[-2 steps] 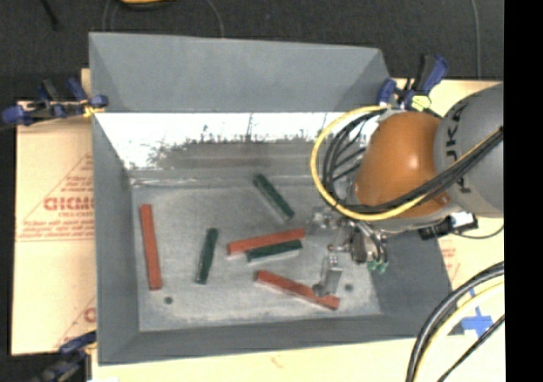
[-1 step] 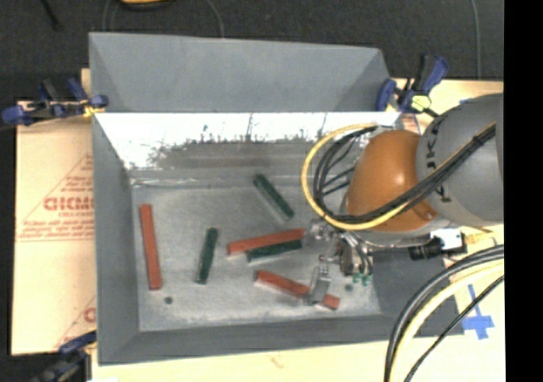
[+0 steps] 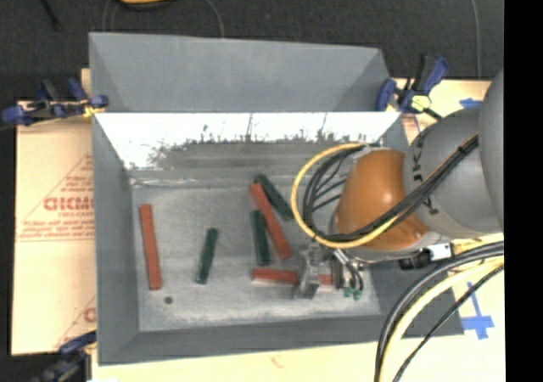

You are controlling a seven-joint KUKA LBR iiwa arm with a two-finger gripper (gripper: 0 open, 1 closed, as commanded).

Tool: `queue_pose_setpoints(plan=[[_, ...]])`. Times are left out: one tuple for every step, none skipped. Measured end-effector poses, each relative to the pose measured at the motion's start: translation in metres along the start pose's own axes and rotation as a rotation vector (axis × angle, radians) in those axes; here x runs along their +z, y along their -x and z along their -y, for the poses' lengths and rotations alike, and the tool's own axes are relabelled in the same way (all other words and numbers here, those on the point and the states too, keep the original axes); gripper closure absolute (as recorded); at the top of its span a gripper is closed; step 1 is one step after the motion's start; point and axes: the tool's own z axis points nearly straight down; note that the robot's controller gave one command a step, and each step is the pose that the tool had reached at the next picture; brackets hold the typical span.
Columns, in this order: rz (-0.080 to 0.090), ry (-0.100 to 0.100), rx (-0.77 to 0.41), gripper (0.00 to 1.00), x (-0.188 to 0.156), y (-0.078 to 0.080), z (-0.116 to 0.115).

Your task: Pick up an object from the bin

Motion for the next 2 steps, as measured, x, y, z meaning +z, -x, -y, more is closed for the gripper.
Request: queue_pose_setpoints(plan=[[-0.015, -0.001, -0.003, 0.0, 0.0041, -0.0048, -0.0002], [-0.015, -0.001, -0.003, 0.0, 0.0041, -0.0049, -0.0001]])
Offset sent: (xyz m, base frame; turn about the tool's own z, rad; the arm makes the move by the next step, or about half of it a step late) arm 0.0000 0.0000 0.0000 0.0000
